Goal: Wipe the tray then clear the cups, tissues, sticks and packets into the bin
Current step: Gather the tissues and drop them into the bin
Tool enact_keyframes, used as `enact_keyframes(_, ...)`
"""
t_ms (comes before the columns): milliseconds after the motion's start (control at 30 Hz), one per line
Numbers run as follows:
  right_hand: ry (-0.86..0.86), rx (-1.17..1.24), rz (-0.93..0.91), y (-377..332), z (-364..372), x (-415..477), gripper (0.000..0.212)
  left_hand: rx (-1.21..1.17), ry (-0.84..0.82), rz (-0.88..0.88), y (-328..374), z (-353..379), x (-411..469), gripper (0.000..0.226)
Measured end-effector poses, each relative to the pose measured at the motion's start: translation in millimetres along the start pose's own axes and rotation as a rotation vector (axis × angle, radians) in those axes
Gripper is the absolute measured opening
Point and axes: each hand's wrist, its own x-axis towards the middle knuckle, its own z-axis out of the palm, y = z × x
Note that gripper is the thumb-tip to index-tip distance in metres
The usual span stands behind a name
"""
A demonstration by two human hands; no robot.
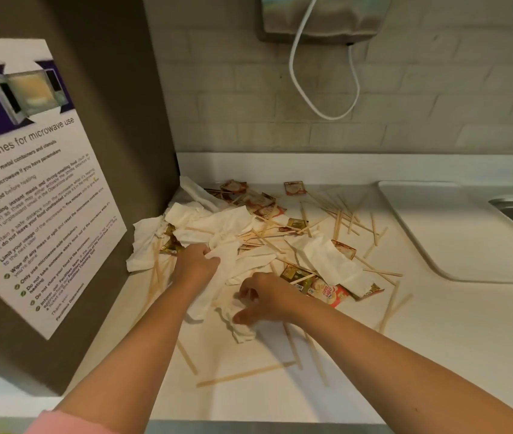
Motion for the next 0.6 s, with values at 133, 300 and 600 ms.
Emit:
enact_keyframes(133,-0.010,0.035,0.015,-4,5,3,0.035,-0.158,0.043,0.081,5,-19,-2,0.020)
enact_keyframes(300,-0.021,-0.030,-0.018,-8,0,5,0.024,-0.282,0.095,0.107,9,-35,0,0.021)
enact_keyframes(600,0.374,0.600,0.203,-20,-33,19,0.009,-0.594,-0.020,0.053,27,-42,-9,0.013)
